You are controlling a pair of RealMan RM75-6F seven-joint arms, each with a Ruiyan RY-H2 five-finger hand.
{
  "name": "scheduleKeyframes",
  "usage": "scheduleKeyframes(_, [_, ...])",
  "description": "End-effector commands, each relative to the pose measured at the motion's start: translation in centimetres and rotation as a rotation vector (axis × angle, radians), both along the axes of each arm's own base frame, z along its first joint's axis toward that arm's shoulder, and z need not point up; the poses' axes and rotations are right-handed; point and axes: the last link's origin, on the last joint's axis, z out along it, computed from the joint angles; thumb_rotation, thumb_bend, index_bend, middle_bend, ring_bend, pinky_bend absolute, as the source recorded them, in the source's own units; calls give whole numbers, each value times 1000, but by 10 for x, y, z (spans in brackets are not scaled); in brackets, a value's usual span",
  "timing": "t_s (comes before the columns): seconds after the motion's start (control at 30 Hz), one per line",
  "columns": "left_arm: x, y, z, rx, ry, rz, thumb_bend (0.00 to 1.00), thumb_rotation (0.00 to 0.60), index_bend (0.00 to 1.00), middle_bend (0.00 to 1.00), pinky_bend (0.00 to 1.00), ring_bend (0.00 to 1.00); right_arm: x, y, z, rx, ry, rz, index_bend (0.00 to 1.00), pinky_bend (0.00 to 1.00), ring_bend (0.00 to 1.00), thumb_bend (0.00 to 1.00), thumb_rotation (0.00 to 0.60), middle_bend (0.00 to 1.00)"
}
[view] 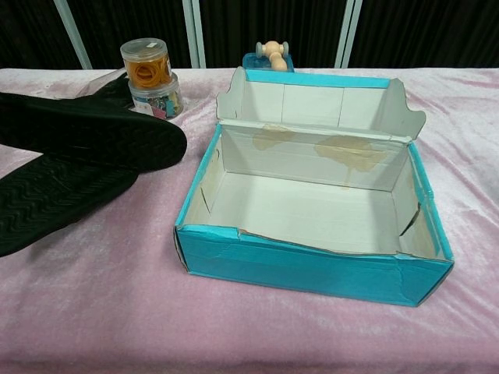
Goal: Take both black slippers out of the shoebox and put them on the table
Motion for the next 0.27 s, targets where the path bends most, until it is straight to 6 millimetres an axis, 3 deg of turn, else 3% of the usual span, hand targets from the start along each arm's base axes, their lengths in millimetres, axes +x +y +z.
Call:
scheduleKeyframes(0.03, [-35, -62, 40, 107, 5, 30, 0, 600, 18, 67, 9, 0, 5, 2, 0, 0, 16, 13, 46, 218, 3, 140, 600, 46])
scheduleKeyframes(0.27, [-74, -124, 44, 113, -11, 106, 0, 600, 37, 82, 9, 0, 14, 11, 0, -6, 43, 18, 23, 217, 0, 140, 600, 36])
